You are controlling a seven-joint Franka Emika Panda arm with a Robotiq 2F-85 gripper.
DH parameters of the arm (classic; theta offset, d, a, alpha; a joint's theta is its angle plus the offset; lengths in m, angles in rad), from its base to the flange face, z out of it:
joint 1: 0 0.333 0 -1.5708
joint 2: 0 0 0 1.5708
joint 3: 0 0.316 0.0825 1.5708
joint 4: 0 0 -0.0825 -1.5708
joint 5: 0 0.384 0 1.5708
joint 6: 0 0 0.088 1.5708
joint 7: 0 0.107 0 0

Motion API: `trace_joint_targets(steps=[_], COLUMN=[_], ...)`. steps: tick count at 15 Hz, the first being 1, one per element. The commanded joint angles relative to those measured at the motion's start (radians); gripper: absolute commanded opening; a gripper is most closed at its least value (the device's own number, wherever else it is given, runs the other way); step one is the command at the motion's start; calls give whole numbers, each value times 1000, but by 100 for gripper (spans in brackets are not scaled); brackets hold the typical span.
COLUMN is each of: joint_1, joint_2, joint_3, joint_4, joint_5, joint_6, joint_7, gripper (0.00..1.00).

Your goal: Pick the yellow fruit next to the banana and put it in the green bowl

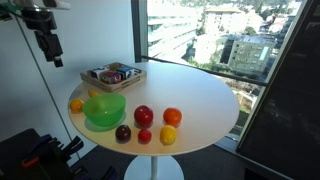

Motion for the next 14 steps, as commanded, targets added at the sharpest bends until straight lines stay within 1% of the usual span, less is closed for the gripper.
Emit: trace_joint_targets(steps=[1,8,10,14], joint_1=[-15,-18,-17,-16], joint_2=[42,135,151,176], joint_3=[-8,-13,-17,-16], joint_4=[6,3,-7,-31], joint_5=[-43,-75,-72,-74], joint_6=[23,136,177,222], joint_7=[30,31,35,58], gripper=[100,100,100,100])
